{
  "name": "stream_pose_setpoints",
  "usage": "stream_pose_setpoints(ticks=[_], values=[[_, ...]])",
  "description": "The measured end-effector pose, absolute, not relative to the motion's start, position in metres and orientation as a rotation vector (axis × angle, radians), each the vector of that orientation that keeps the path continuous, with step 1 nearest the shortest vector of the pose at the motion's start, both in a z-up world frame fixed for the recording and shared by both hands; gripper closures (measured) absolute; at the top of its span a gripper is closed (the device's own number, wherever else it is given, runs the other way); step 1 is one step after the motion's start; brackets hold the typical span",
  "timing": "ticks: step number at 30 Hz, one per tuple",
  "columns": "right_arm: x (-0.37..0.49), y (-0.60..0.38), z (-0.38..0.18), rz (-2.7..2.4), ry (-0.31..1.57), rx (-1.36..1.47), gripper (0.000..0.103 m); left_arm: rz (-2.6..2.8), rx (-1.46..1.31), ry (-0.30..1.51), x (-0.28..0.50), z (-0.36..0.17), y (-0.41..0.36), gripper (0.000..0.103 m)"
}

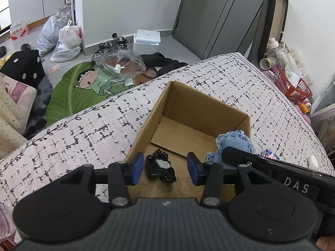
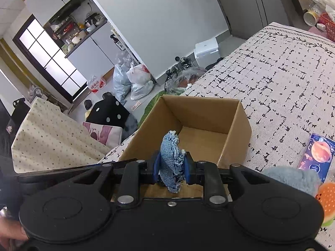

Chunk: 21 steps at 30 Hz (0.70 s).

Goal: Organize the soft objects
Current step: 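Open the right gripper to drop the denim plush into the box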

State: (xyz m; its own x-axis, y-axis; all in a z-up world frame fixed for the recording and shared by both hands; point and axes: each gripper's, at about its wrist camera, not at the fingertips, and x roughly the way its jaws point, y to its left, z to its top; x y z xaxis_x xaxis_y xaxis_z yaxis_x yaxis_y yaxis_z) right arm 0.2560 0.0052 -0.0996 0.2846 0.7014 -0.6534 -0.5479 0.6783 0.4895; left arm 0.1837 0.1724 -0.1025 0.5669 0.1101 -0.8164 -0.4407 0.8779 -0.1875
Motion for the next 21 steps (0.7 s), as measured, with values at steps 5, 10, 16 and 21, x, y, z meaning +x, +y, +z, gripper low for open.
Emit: stream_pose_setpoints(ticks=[5, 10, 16, 21], values=[[0.257, 0.004, -0.098, 0.822, 0.974, 0.164, 0.050, 0.344, -0.397, 0.918, 0.180, -0.096, 0.173, 0.057], [0.251, -0.007, -0.082, 0.813, 0.936, 0.155, 0.032, 0.351, -0.385, 0.898, 0.174, -0.085, 0.169, 0.045], [0.247, -0.024, -0.069, 0.768, 0.913, 0.139, 0.023, 0.351, -0.352, 0.880, 0.171, -0.071, 0.157, 0.036], [0.244, -0.043, -0.064, 0.720, 0.905, 0.136, 0.022, 0.346, -0.343, 0.871, 0.169, -0.060, 0.145, 0.036]])
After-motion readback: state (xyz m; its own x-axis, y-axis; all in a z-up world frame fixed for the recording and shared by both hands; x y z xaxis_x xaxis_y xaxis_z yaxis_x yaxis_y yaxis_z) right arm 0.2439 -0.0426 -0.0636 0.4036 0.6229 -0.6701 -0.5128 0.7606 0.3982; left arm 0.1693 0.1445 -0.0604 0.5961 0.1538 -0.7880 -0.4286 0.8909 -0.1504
